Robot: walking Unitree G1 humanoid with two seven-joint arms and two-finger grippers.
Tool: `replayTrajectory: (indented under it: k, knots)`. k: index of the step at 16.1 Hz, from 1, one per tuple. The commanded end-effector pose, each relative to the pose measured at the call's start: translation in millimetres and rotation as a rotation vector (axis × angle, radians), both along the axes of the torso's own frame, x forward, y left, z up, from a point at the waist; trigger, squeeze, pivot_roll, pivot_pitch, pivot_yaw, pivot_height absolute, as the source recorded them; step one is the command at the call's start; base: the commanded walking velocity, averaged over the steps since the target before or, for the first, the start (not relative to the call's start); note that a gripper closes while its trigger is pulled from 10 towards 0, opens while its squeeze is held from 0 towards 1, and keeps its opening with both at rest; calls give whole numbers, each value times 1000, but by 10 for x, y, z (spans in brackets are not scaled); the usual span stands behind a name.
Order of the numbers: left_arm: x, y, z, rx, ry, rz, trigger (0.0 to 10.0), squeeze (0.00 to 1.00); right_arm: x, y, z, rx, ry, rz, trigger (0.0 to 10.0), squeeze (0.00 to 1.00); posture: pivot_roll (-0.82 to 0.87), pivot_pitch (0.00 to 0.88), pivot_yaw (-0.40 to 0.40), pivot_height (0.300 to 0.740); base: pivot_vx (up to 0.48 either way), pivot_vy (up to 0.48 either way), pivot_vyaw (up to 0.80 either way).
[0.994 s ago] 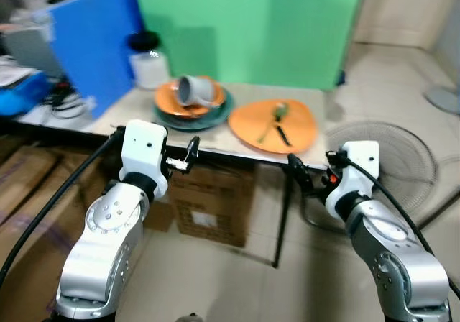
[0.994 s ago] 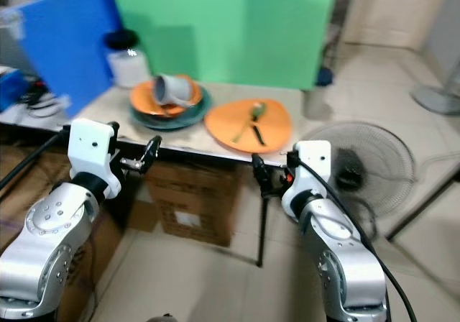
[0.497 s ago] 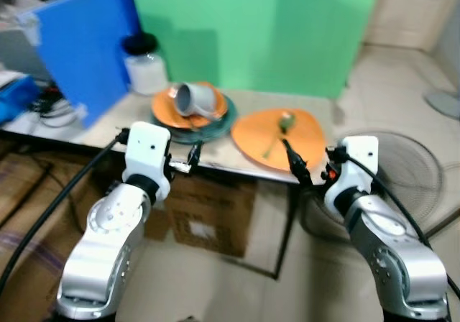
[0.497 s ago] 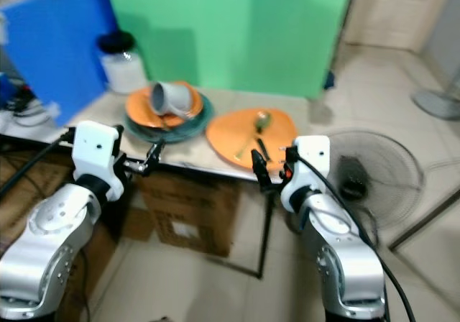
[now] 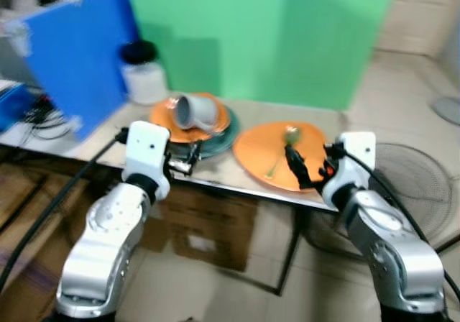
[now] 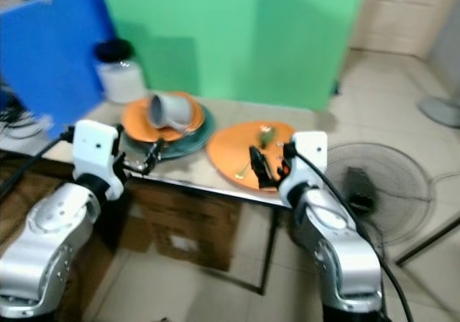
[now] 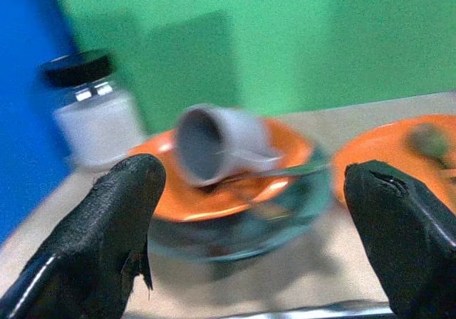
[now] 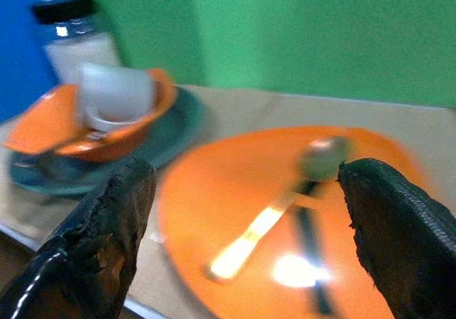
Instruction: Setting the table
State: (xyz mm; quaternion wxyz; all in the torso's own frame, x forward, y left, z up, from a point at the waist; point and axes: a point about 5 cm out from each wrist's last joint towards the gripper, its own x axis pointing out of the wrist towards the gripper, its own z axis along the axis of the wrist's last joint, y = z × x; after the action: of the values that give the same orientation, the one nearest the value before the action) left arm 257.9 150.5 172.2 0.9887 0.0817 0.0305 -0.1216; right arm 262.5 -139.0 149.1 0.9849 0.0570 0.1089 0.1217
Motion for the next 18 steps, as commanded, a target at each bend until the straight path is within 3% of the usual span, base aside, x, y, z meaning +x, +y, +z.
replayTrajectory:
  k: [1,4,5,6,8,12,15,18]
  knots:
    - [10,36,31,7,-9,12,10000,0,13,47,4,-1,13,14,10000,0,149,0,18,740,334,0,0]
    - [20,32,38,11,-10,4,10000,0,44,71,9,19,18,14,10000,0,153,0,21,740,322,0,0]
    - [19,23,39,12,-10,-4,10000,0,53,77,10,24,22,13,10000,663,153,0,22,740,307,0,0]
    - [18,17,40,13,-10,-9,10000,0,58,81,11,27,25,12,10000,1000,153,0,22,740,281,0,0]
    - [16,-18,41,25,-11,-60,10000,0,104,97,-24,20,71,5,10000,1000,152,0,24,740,0,0,0]
    - [12,-61,39,41,1,-155,10000,0,295,67,-153,-88,182,-46,10000,1000,147,0,29,740,0,0,0]
    - [-14,-144,4,71,40,-301,10000,0,603,47,-204,-167,273,-93,10000,1000,145,0,29,740,0,0,0]
    - [-47,-207,-36,77,87,-409,10000,0,755,91,-258,-162,326,-95,10000,973,146,0,26,740,0,0,0]
